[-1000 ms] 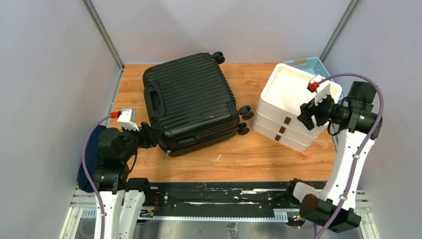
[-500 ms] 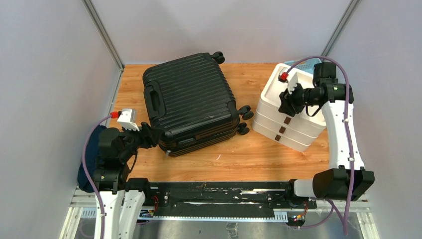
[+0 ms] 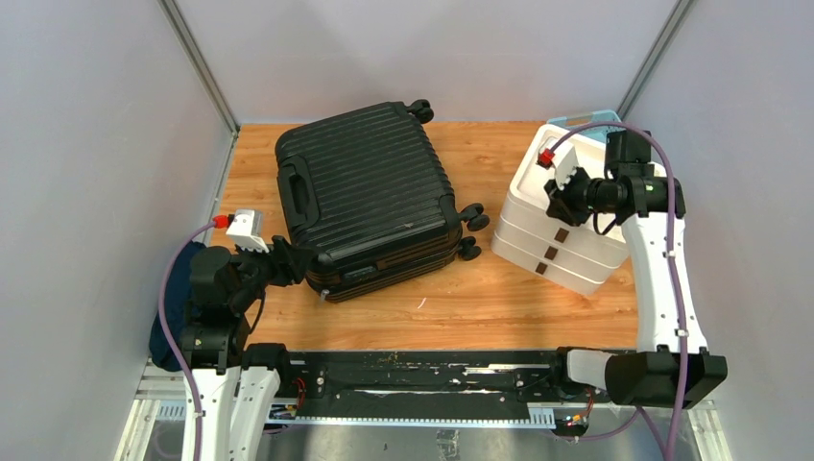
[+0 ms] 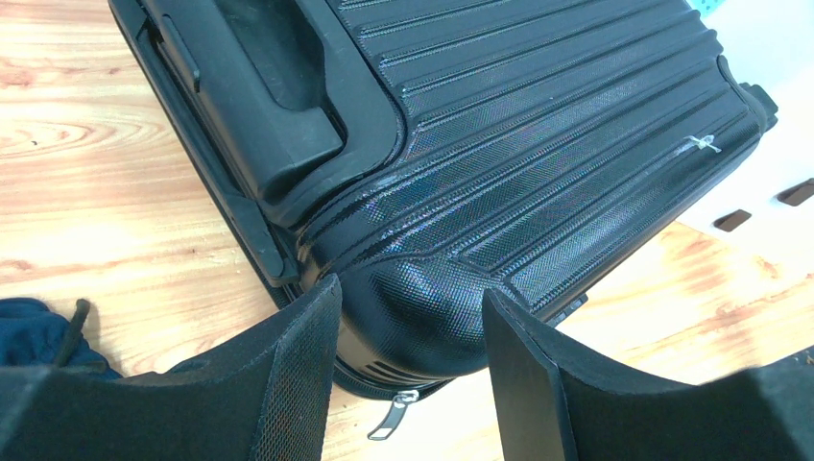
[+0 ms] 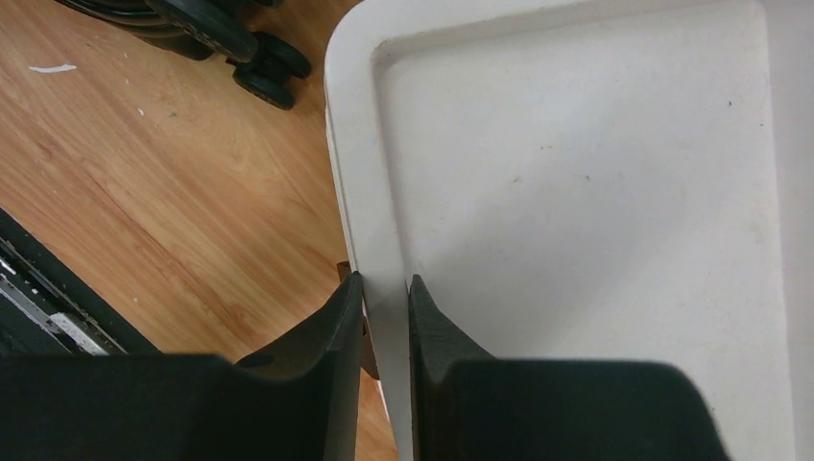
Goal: Open, take out, and arrange the luggage
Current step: Move the storage box to the center of the board.
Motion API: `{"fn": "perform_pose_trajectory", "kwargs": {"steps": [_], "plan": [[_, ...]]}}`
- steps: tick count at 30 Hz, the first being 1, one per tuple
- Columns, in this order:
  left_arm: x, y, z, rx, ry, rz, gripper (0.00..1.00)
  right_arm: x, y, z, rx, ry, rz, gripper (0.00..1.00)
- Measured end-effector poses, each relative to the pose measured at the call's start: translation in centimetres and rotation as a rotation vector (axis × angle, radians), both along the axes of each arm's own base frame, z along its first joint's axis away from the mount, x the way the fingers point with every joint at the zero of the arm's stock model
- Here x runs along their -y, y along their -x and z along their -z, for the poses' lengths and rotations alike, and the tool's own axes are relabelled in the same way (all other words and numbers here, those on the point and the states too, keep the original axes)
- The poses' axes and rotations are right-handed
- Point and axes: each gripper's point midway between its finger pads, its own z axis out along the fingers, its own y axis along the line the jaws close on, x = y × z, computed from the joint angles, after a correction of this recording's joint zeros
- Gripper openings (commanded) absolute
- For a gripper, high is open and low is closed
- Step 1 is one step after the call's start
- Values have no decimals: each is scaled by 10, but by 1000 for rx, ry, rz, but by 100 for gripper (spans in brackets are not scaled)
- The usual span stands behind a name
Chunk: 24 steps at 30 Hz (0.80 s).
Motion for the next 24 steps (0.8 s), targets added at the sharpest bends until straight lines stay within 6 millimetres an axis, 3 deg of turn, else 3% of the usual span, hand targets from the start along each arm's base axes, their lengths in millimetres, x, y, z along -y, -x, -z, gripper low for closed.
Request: {"fn": "perform_pose_trajectory", "kwargs": {"steps": [13, 21, 22, 24], "plan": [[2, 1, -1, 1, 4, 12, 59, 52, 37, -6, 26, 94, 266, 3], [3, 1, -1, 3, 5, 18, 59, 85, 45, -4, 13, 92, 424, 4], [3, 1, -1, 4, 5, 18, 59, 89, 45, -4, 13, 89, 434, 7], [3, 1, -2, 4, 5, 18, 59, 89, 44, -5, 17, 80, 420, 30]]}}
